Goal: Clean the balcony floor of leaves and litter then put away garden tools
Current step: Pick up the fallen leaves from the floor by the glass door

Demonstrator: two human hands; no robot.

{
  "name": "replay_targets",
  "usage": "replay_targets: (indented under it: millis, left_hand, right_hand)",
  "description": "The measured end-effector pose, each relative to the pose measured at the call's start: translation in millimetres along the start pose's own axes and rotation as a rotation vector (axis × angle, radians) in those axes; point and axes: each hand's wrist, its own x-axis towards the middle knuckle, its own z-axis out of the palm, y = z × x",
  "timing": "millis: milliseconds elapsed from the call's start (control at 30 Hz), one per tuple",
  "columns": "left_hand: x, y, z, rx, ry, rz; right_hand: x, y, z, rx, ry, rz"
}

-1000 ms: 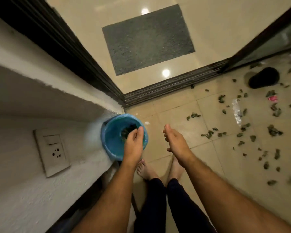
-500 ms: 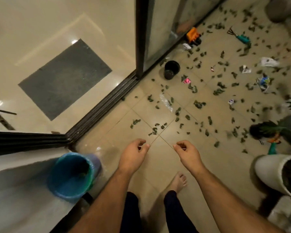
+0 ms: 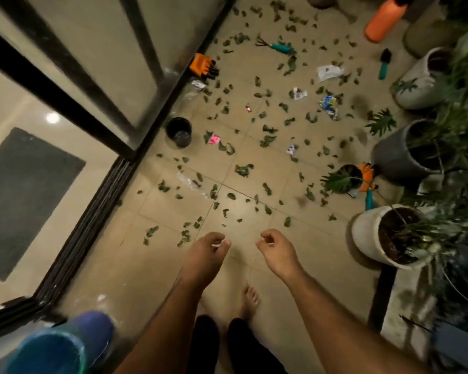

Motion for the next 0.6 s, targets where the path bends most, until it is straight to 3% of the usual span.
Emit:
replay_targets:
  millis: [367,600]
  left_hand:
    - [119.6,67.0,79.5,0.349,-0.183,0.204]
    - [217.5,51.8,187.6,0.456,-0.200,0.307]
  right_hand:
    - [92.2,82.8,-71.6,0.118,0.142,0.190]
    - [197.3,181.7,-62.7,0.113,0.153,0.228]
